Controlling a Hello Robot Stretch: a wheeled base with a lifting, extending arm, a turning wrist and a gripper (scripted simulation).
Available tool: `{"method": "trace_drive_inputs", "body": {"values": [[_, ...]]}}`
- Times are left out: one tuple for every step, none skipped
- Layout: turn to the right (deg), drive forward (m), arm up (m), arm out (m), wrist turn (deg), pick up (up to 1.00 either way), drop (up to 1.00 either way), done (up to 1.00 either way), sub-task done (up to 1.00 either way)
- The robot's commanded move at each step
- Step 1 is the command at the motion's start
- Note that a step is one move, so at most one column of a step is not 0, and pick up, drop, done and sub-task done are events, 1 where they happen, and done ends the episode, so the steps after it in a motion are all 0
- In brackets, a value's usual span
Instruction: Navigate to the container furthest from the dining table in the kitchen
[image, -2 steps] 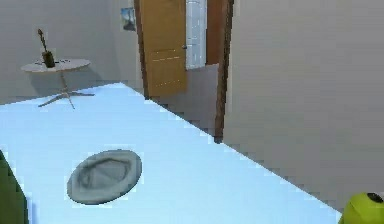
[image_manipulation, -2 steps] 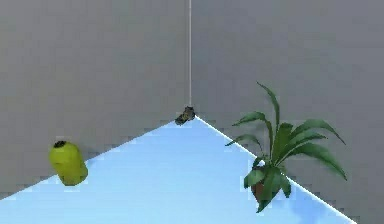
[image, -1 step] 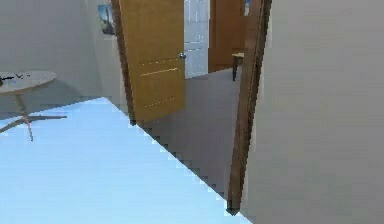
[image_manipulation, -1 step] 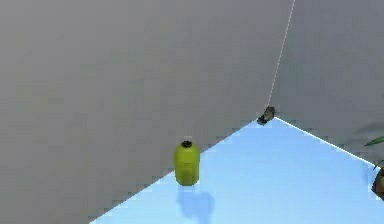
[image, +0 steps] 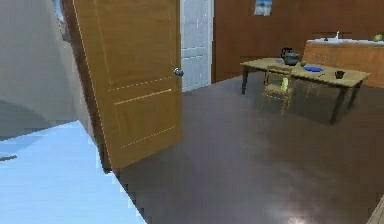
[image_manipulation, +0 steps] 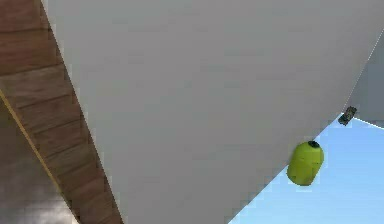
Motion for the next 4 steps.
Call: {"method": "trace_drive_inputs", "body": {"values": [[-6.0, 0.00, 0.00, 0.00, 0.0, 0.00, 0.00, 0.00, 0.00], [0.0, 0.10, 0.00, 0.00, 0.0, 0.00, 0.00, 0.00, 0.00], [30.0, 0.00, 0.00, 0.00, 0.0, 0.00, 0.00, 0.00, 0.00], [0.0, 1.00, 0.00, 0.00, 0.0, 0.00, 0.00, 0.00, 0.00]]}}
